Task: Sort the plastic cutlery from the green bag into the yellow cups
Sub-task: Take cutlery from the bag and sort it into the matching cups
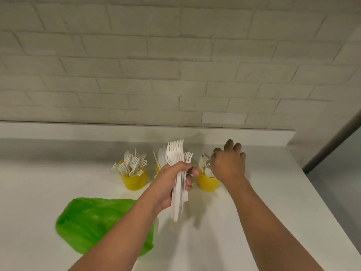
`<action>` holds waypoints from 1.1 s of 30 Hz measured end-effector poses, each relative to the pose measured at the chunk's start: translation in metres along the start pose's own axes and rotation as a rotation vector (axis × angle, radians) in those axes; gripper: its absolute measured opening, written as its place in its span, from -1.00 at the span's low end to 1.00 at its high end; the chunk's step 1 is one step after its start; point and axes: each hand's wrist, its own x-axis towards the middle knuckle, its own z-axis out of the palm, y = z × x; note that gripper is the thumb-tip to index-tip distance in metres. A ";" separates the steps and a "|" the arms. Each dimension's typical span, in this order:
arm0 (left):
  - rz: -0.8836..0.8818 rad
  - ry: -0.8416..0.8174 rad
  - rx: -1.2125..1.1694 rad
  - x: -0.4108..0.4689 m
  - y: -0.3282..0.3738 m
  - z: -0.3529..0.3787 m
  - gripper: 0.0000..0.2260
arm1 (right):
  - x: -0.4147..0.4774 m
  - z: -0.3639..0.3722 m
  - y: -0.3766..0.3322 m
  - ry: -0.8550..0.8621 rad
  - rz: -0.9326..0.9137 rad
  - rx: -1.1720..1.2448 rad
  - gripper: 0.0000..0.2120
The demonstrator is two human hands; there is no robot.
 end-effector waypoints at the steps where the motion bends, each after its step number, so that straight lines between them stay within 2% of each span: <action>1: 0.000 0.011 -0.028 0.000 0.000 0.000 -0.96 | -0.005 -0.003 -0.004 0.055 0.025 0.069 -0.80; 3: 0.014 0.045 -0.076 0.000 0.002 0.000 -0.89 | -0.018 -0.016 -0.018 0.169 0.046 0.334 -0.77; 5: 0.059 0.083 -0.107 0.003 0.002 -0.001 -0.78 | -0.038 -0.036 -0.035 0.138 0.086 0.756 -0.78; 6: 0.091 0.108 -0.116 0.004 0.002 -0.002 -0.76 | -0.050 -0.045 -0.045 0.065 0.127 0.940 -0.80; 8: 0.133 0.152 -0.131 0.006 0.002 -0.004 -0.75 | -0.070 -0.055 -0.061 -0.134 0.191 1.160 -0.78; 12: 0.103 0.169 -0.156 0.005 0.005 -0.006 -0.54 | -0.093 -0.057 -0.083 -0.549 0.164 1.341 -0.65; 14: 0.139 0.209 -0.029 0.003 0.007 -0.005 -0.60 | -0.099 -0.060 -0.088 -0.715 0.229 1.462 -0.61; 15: 0.177 0.233 0.115 0.001 0.009 -0.004 -0.67 | -0.100 -0.062 -0.090 -0.764 0.283 1.524 -0.55; 18: 0.308 0.252 0.483 -0.008 0.014 0.003 -0.82 | -0.101 -0.062 -0.091 -0.834 0.373 1.739 -0.42; 19: 0.319 0.238 0.512 -0.010 0.015 0.005 -0.85 | -0.101 -0.062 -0.090 -0.869 0.355 1.833 -0.45; 21: 0.307 0.192 0.558 -0.011 0.017 0.006 -0.90 | -0.103 -0.065 -0.085 -0.943 0.255 1.979 -0.67; 24: 0.308 0.112 0.681 -0.009 0.019 0.006 -0.92 | -0.104 -0.067 -0.080 -0.877 0.185 1.850 -0.73; 27: 0.326 0.094 0.709 -0.009 0.027 0.010 -0.73 | -0.099 -0.067 -0.081 -0.774 0.258 1.662 -0.90; 30: 0.416 0.142 0.548 -0.004 0.047 0.013 -0.50 | -0.093 -0.064 -0.077 -0.803 0.270 1.626 -0.84; 31: 0.466 0.157 0.566 -0.003 0.055 0.014 -0.45 | -0.093 -0.063 -0.076 -0.832 0.259 1.614 -0.80; 33: 0.563 0.160 0.737 -0.001 0.064 0.015 -0.56 | -0.092 -0.064 -0.074 -0.849 0.218 1.648 -0.80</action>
